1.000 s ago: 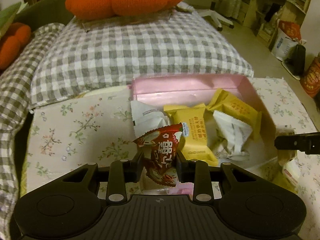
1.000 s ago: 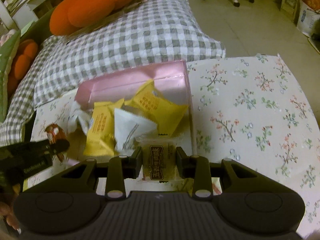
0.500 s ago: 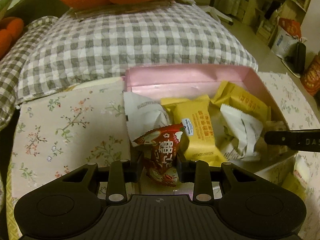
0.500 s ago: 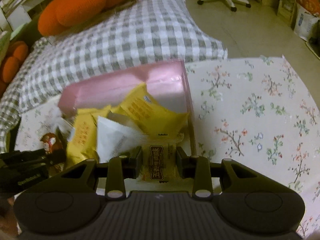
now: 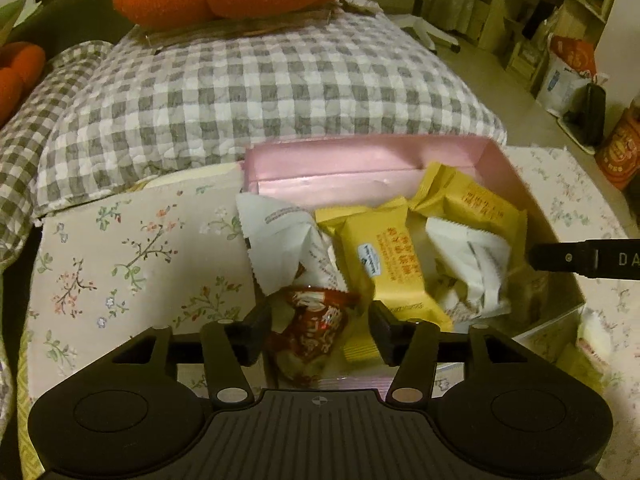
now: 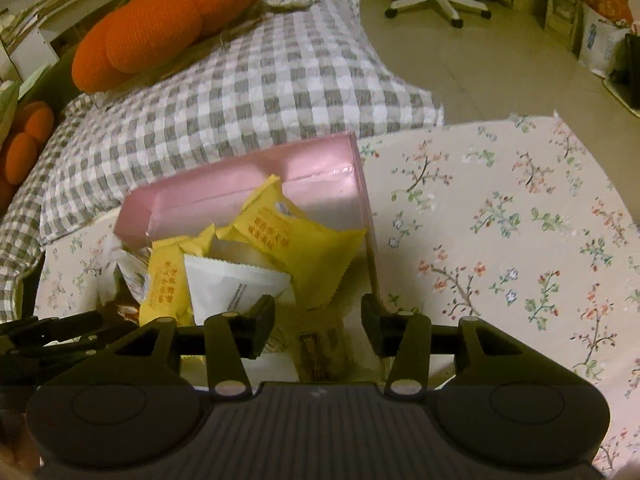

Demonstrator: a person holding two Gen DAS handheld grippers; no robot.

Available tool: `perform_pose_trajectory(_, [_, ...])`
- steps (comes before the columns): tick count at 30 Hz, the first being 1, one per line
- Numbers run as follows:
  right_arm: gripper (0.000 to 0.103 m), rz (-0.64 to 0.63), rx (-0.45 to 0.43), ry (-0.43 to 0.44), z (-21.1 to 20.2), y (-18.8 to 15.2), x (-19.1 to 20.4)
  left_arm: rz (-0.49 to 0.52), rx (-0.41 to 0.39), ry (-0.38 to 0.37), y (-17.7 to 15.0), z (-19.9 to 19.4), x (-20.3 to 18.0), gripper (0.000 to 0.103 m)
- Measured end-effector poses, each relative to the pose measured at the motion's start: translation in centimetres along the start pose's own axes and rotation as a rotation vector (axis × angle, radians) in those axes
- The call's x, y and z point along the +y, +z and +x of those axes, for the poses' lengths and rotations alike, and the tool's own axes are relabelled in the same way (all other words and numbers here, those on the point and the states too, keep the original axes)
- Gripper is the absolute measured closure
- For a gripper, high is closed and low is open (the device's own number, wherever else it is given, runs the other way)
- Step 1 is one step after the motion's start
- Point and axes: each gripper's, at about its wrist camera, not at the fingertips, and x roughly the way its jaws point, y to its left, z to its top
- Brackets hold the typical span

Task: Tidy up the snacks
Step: 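Carry the red packet into the box and open the left tool while the right drops the brown bar in, then withdraw both open tools from the box back over the loose snacks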

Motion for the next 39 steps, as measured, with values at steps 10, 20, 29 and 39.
perform_pose_trajectory(10, [0.038, 0.037, 0.007, 0.037, -3.5, 0.2, -0.5, -0.021, -0.005, 0.068, 0.3, -3.6, 0.3, 0.040])
perform_pose_trajectory(20, [0.022, -0.069, 0.124, 0.042, -7.7, -3.4, 1.9, -0.037, 0.042, 0.015, -4.0, -9.1, -1.1, 0.021])
perform_pose_trajectory(29, [0.012, -0.083, 0.179, 0.054, -11.1, -7.7, 2.9, -0.050, 0.082, 0.014, -9.3, -12.6, -1.8, 0.018])
perform_pose_trajectory(39, [0.011, -0.047, 0.266, 0.020, -10.3, -12.4, 3.1, -0.059, 0.148, 0.031, -15.0, -13.2, -2.9, 0.017])
